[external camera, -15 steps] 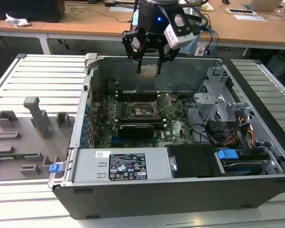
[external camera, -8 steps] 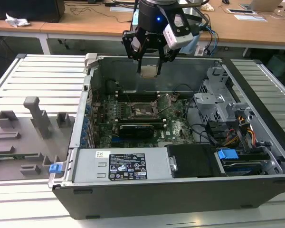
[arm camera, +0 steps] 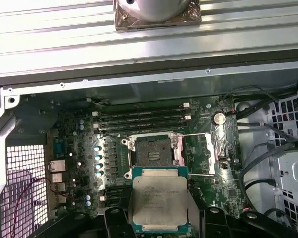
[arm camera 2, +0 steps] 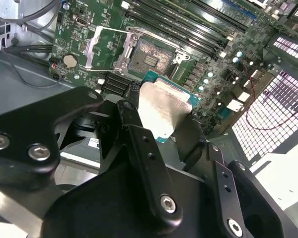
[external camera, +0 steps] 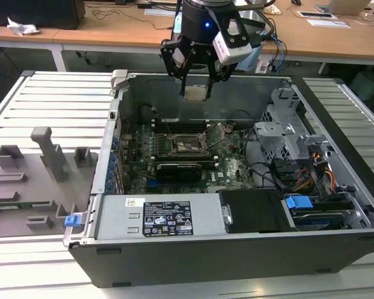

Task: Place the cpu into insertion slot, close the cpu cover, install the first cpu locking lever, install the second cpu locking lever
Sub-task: 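Place the cpu into insertion slot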

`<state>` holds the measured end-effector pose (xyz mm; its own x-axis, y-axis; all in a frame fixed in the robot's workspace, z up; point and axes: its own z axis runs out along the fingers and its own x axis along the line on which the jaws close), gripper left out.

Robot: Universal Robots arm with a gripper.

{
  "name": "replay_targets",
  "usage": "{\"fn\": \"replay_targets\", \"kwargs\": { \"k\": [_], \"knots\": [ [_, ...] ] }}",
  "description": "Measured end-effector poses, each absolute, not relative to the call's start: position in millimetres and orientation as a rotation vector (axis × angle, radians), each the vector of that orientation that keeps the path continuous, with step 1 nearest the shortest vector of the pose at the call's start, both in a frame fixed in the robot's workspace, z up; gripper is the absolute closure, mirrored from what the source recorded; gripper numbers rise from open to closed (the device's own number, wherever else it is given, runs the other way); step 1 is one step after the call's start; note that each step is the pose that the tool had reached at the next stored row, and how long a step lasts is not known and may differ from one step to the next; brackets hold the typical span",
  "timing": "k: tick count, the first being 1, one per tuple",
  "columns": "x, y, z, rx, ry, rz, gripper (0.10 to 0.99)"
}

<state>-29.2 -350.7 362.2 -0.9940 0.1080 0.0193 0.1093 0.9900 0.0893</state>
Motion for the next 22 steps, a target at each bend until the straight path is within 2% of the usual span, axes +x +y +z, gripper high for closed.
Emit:
{"fn": "replay_targets", "kwargs": {
  "k": [22],
  "knots": [
    [-29.2, -350.7, 360.8, -0.285, -3.114, -0.142, 0.557]
  ]
}}
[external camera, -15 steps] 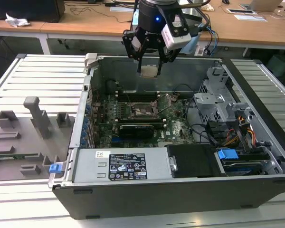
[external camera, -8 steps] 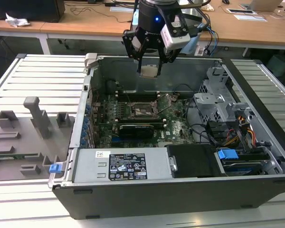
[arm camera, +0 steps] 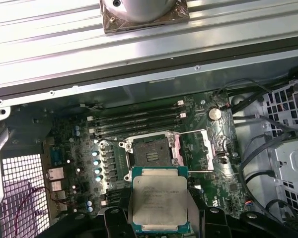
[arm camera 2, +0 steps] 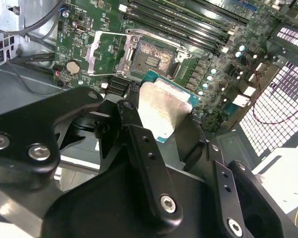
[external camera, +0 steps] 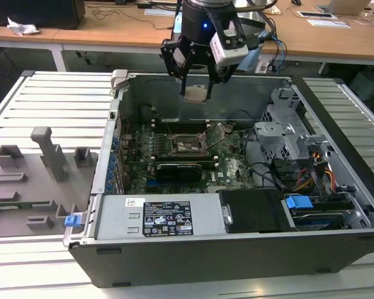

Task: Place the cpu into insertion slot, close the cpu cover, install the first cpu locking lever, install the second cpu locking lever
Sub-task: 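Place the cpu into insertion slot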

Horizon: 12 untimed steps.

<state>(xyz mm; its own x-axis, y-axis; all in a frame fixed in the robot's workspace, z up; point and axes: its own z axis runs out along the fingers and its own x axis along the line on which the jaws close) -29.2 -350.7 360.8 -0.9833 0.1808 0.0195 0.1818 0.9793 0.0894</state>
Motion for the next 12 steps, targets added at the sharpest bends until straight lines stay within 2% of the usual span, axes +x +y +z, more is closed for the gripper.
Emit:
{"fn": "replay_targets", "kwargs": {
  "k": [12],
  "knots": [
    [-27.7, -350.8, 359.6, -0.305, -3.109, -0.142, 0.557]
  ]
}}
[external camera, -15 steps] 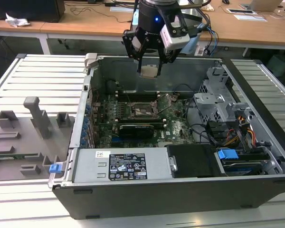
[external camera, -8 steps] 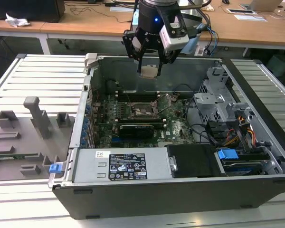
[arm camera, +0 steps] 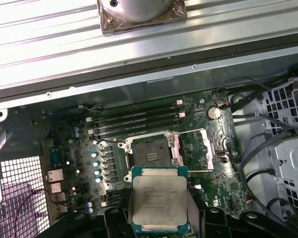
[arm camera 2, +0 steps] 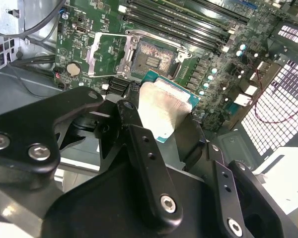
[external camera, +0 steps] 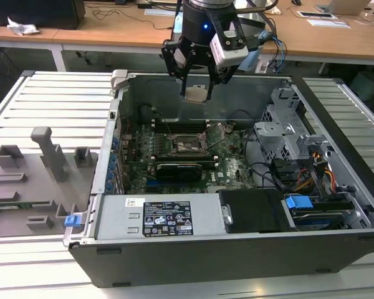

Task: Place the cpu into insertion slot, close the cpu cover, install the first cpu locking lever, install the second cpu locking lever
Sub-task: 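Place the cpu into insertion slot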

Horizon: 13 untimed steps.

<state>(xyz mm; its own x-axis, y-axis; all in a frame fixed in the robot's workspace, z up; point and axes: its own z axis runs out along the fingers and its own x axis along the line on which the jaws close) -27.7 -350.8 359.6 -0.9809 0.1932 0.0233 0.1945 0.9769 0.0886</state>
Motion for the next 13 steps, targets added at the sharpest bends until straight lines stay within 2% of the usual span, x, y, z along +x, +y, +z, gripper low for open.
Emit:
{"fn": "replay_targets", "kwargs": {
  "k": [13],
  "knots": [
    [-27.2, -350.7, 359.2, -0.362, -3.104, -0.142, 0.557]
  ]
}}
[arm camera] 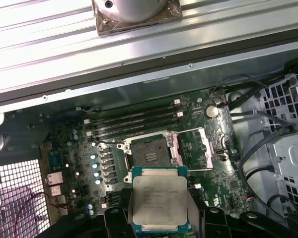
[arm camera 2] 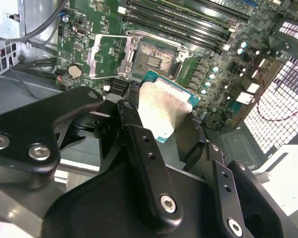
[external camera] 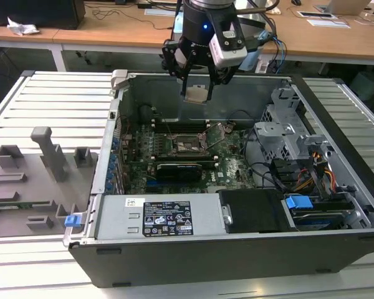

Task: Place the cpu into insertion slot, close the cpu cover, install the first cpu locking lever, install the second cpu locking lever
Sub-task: 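Place the cpu into insertion slot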

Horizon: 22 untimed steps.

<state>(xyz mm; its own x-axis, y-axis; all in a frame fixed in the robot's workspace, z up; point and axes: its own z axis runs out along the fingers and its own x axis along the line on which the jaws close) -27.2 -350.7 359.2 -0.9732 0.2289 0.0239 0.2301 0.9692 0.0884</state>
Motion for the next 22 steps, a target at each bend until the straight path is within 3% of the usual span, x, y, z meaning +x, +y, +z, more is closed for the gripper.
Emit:
{"fn": "replay_targets", "kwargs": {
  "k": [22],
  "knots": [
    [-28.5, -350.7, 354.7, -0.809, -3.032, -0.144, 0.557]
  ]
}}
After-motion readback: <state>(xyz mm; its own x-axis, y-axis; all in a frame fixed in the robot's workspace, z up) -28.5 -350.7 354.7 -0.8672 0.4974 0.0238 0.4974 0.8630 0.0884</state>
